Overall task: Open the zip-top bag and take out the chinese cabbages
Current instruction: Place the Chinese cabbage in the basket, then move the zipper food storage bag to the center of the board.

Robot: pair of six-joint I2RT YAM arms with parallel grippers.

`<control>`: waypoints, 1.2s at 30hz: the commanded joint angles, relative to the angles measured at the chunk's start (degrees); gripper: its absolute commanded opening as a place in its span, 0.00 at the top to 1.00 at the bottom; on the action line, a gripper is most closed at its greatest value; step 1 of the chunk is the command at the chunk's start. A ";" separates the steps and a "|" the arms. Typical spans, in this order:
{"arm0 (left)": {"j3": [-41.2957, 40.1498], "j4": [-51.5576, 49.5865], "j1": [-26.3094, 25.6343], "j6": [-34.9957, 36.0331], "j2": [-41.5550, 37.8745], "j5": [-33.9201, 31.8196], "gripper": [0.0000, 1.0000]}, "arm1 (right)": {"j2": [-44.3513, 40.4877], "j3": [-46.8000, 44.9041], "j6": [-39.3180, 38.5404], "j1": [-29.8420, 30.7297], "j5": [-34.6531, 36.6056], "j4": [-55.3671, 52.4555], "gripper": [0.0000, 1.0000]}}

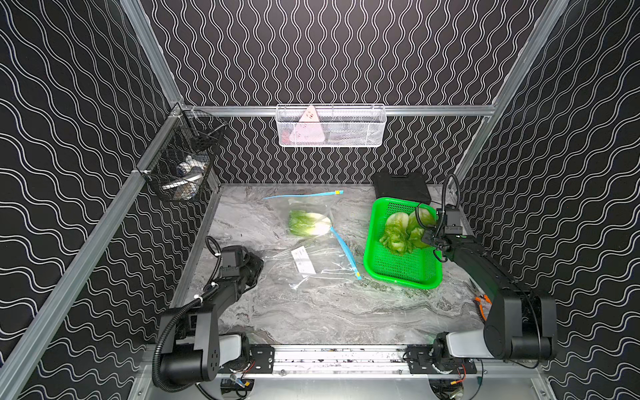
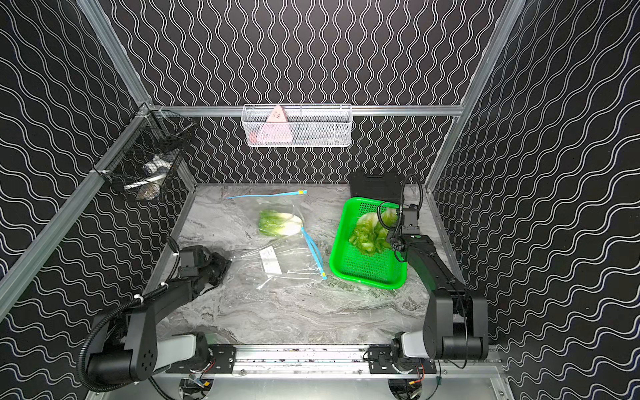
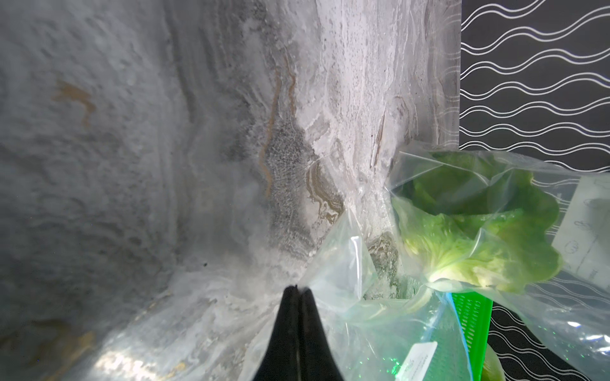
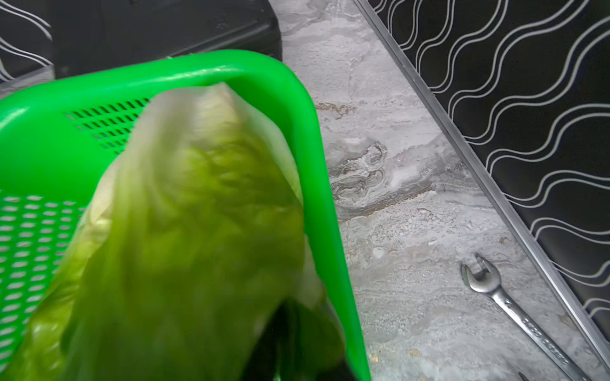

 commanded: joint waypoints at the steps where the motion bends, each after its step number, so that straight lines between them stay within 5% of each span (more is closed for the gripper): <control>1: 0.28 -0.56 0.49 -1.76 -0.78 -0.82 1.00 | -3.49 1.47 -0.43 -0.08 -1.25 -2.57 0.56; 6: 1.55 -2.93 3.20 -2.38 -2.22 -1.57 1.00 | -8.05 2.07 0.22 -0.08 -1.83 -4.11 0.36; 15: 4.94 -6.63 11.32 -2.16 -2.21 -4.10 1.00 | -14.71 2.99 4.52 1.49 -7.56 -3.53 0.29; 27: 14.91 -7.90 20.79 -2.00 6.74 -8.26 1.00 | -10.04 6.23 4.69 19.56 -18.98 2.92 0.27; 29: 15.76 -9.22 21.00 -1.66 6.64 -7.13 0.83 | -8.97 6.40 3.94 21.39 -20.04 5.06 0.26; 31: 15.53 -10.18 21.03 -0.54 4.89 -7.04 0.30 | -8.02 6.40 2.30 22.25 -22.95 7.38 0.26; 32: 15.59 -10.83 21.13 0.42 4.28 -7.23 0.19 | -7.75 6.28 1.30 22.48 -24.66 8.66 0.26; 34: 16.90 -14.07 21.22 3.92 3.08 -7.52 0.01 | -6.94 6.05 -2.51 22.56 -30.27 11.75 0.24; 36: 17.45 -17.08 21.25 6.04 1.60 -7.31 0.01 | -5.73 6.14 -6.06 22.63 -33.75 14.47 0.23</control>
